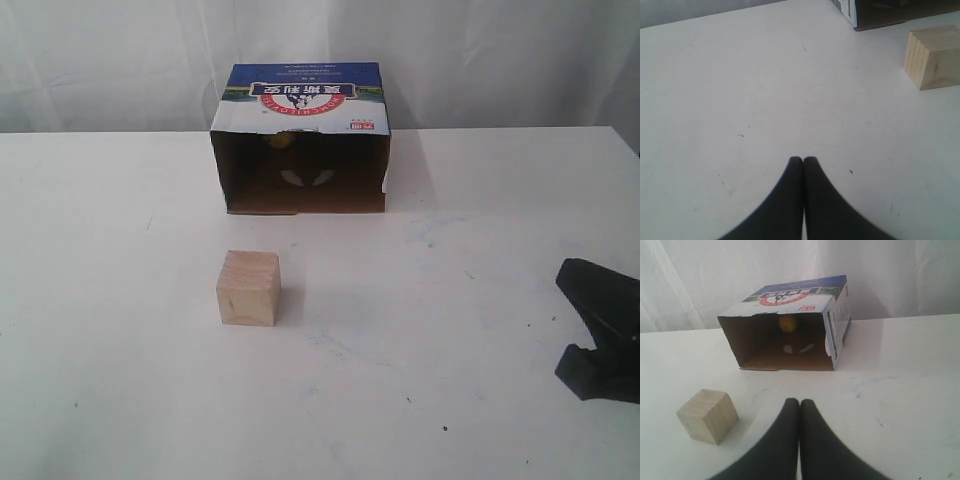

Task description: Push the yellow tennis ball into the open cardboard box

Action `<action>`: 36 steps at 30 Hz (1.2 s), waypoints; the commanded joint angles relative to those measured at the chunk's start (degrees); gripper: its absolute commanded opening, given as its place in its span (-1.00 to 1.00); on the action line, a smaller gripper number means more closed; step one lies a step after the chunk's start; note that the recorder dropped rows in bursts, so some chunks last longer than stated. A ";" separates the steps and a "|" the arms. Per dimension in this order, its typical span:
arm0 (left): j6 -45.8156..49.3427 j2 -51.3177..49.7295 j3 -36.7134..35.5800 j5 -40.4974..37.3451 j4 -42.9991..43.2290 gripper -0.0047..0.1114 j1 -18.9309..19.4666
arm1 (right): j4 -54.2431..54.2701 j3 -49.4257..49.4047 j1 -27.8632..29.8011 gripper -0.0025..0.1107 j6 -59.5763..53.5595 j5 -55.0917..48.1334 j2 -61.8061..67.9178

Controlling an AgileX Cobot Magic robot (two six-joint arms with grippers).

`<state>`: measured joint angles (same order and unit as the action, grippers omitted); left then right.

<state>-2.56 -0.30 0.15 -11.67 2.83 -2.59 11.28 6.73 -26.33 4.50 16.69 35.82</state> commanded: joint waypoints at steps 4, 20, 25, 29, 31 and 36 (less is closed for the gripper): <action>-0.13 0.30 -0.15 0.04 -0.13 -0.92 -0.38 | -0.54 -0.31 0.09 -0.96 0.30 -16.69 -13.50; -0.13 0.30 -0.15 0.04 -0.13 -0.92 -0.38 | -0.85 -0.54 5.97 -0.96 -12.35 -29.59 -27.98; -0.13 0.30 -0.15 0.04 -0.13 -0.92 -0.38 | -0.85 -0.65 6.15 -0.96 -12.24 -34.29 -31.40; -0.13 0.30 -0.15 0.04 -0.13 -0.92 -0.38 | -0.85 -0.90 6.15 -0.96 -12.24 -34.55 -33.19; -0.13 0.30 -0.15 0.04 -0.13 -0.92 -0.38 | -0.85 -0.90 6.15 -0.96 -12.24 -35.28 -34.35; -0.13 0.30 -0.15 0.04 -0.13 -0.92 -0.38 | -0.85 -0.90 6.15 -0.96 -12.24 -39.41 -35.82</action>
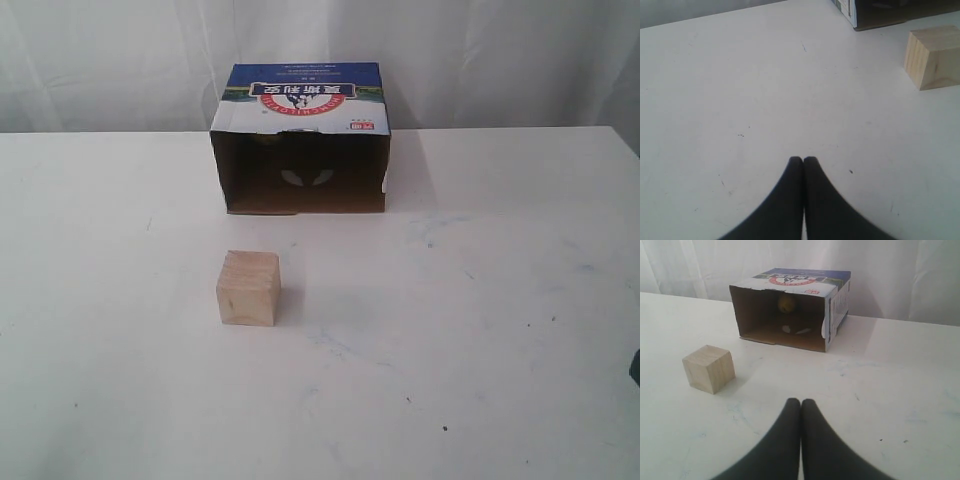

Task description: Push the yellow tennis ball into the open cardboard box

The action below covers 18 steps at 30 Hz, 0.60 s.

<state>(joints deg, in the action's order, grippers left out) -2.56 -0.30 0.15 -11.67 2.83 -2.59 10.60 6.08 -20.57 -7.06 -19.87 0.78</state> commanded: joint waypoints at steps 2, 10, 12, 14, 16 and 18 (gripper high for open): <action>-0.13 0.30 -0.15 0.04 -0.13 -0.92 -0.38 | -0.17 -0.24 0.40 -0.96 -0.68 -3.72 -0.78; -0.13 0.30 -0.15 0.04 -0.13 -0.92 -0.38 | -0.17 -0.24 0.40 -0.96 -0.68 -4.11 -0.78; -0.13 0.30 -0.15 0.04 -0.13 -0.92 -0.38 | -0.17 -0.24 0.40 -0.96 -0.68 -4.34 -0.78; -0.13 0.30 -0.15 0.04 -0.13 -0.92 -0.38 | -0.17 -0.24 0.40 -0.96 -0.68 -4.67 -0.78; -0.13 0.30 -0.15 0.04 -0.13 -0.92 -0.38 | -0.06 -0.24 0.40 -0.96 -0.68 -5.45 -0.78; -0.13 0.30 -0.15 0.04 -0.13 -0.92 -0.38 | -0.06 -0.24 0.40 -0.96 -0.68 -5.45 -0.78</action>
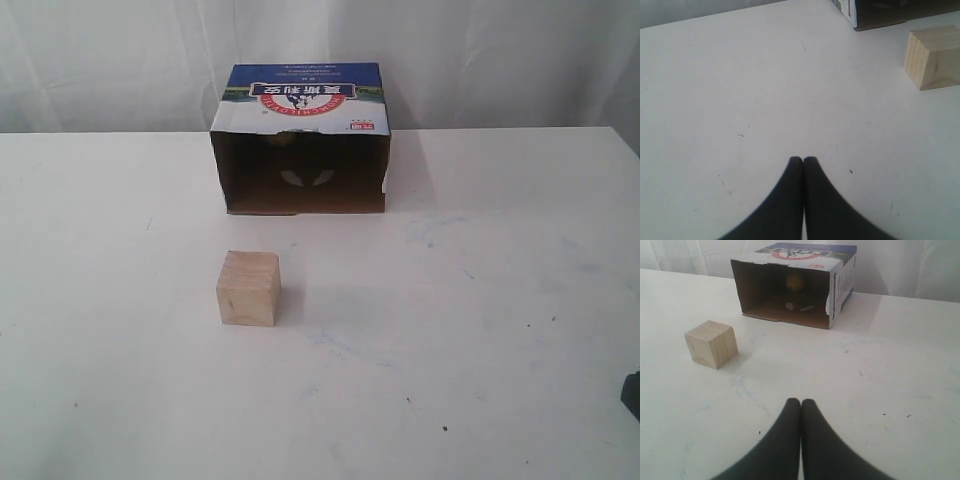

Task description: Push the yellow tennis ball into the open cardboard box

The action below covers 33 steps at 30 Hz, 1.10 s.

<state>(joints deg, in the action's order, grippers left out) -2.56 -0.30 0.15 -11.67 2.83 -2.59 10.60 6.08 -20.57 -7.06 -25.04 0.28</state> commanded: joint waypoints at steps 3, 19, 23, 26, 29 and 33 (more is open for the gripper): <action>-0.13 0.30 -0.15 0.04 -0.13 -0.92 -0.38 | -0.06 -0.74 0.40 -0.96 -0.68 0.09 -0.28; -0.03 0.30 -0.15 0.04 -0.13 -0.92 -0.38 | -10.92 -6.08 0.40 -0.96 5.43 12.41 -0.28; -0.03 0.30 -0.15 0.04 -0.13 -0.92 -0.38 | -11.33 -6.08 0.40 -0.96 7.06 12.25 -0.28; -0.03 0.30 -0.15 0.04 -0.13 -0.92 -0.38 | -11.33 -6.08 0.40 -0.96 6.54 12.26 -0.28; -0.16 0.30 -0.15 0.04 -0.13 -0.92 -0.38 | -10.20 -6.08 0.40 -0.96 3.42 12.36 -0.28; -0.16 0.30 -0.15 0.04 -0.13 -0.92 -0.38 | -10.20 -6.08 0.40 -0.96 3.15 12.36 -0.28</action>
